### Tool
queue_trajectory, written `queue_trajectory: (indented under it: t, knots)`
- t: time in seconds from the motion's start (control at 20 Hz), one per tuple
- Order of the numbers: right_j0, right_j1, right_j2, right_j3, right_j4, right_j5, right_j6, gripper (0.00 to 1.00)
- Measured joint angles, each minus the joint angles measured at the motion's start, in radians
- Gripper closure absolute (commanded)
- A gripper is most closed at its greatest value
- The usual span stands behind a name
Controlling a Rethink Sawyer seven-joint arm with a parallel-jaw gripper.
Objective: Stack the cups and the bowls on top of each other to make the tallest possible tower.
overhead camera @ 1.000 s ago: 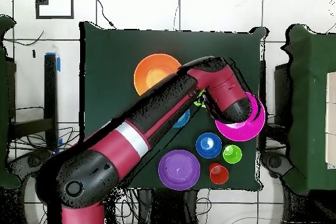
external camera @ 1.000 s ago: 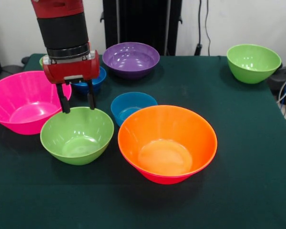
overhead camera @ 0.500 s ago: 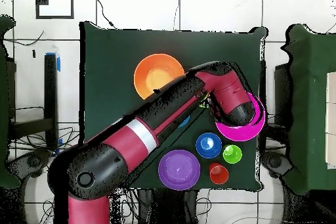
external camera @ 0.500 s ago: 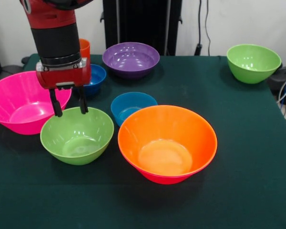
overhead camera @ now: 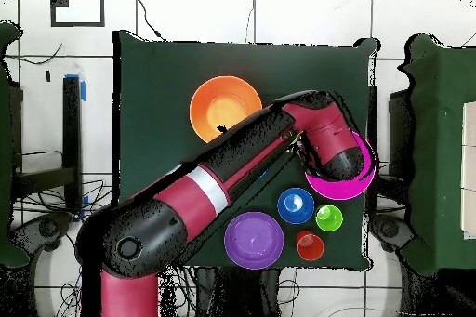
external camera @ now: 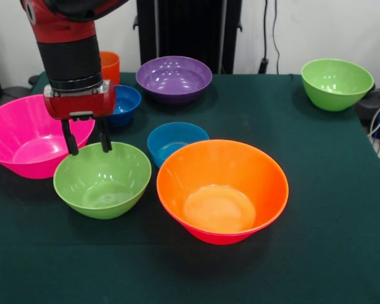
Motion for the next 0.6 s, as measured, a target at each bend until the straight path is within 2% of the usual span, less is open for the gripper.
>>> queue_trajectory:
  t: [0.3, 0.6]
  knots:
    - [0.003, 0.0, 0.0, 0.024, 0.0, 0.0, 0.075, 0.0]
    - [0.024, 0.0, 0.0, 0.097, 0.0, 0.0, 0.155, 0.0]
